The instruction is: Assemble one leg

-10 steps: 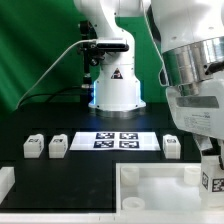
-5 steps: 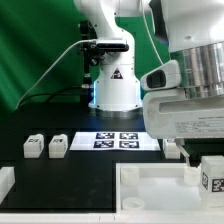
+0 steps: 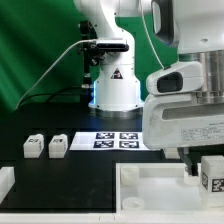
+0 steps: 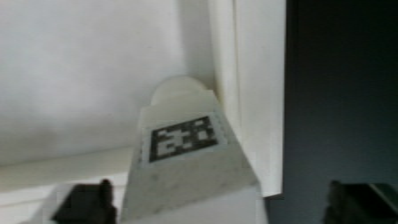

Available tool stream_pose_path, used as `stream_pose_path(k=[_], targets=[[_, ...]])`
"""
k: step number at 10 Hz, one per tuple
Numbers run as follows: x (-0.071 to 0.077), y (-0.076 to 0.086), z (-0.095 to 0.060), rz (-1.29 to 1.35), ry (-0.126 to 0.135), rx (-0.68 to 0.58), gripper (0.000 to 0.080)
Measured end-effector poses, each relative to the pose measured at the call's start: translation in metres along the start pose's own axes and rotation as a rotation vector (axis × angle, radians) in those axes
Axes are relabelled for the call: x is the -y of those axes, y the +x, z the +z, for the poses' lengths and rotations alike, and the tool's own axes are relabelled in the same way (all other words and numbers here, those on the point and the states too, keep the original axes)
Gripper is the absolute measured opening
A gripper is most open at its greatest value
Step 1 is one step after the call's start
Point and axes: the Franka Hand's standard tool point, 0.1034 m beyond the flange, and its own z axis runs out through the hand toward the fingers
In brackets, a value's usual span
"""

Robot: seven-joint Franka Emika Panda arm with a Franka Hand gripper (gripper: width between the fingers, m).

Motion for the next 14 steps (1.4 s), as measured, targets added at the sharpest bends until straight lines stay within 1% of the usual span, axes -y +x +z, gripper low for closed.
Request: stream_pose_path(k=[1,2,3,4,5,6,7,8,9,10,12,14], targets=[[0.000,0.000,0.000,-0.002,0.000,0.000,0.0505],[0.000,0.000,0.000,0.007,0.001,0.000,0.0330],[-0.001,0.000,0.000,0.129,0.004,0.000,0.0330],[-0.002,0.002,-0.001,0.231,0.015,0.001,0.0313],[-0.006,0.005,-0.003,0.388,0.042,0.002,0.0313],[-0.007,0.006,-0.002,0.584,0.062,-0.011,0.0313],[-0.009,0.005,0.000,0.758,0.068,-0.034,0.0313],[-0.010,0.003,0.000,0.865,0.092,-0.034,0.0313],[-0.010,0.001,0.002,1.027,0.116,-0.019,0.0313],[-0.009,0.001,0.002,1.143,0.128,-0.013,0.0313],[-0.004,-0.002,0.003,1.323,0.134,0.005,0.0313],[-0.004,-0.002,0.004,1.293,0.133,0.004,0.0310]])
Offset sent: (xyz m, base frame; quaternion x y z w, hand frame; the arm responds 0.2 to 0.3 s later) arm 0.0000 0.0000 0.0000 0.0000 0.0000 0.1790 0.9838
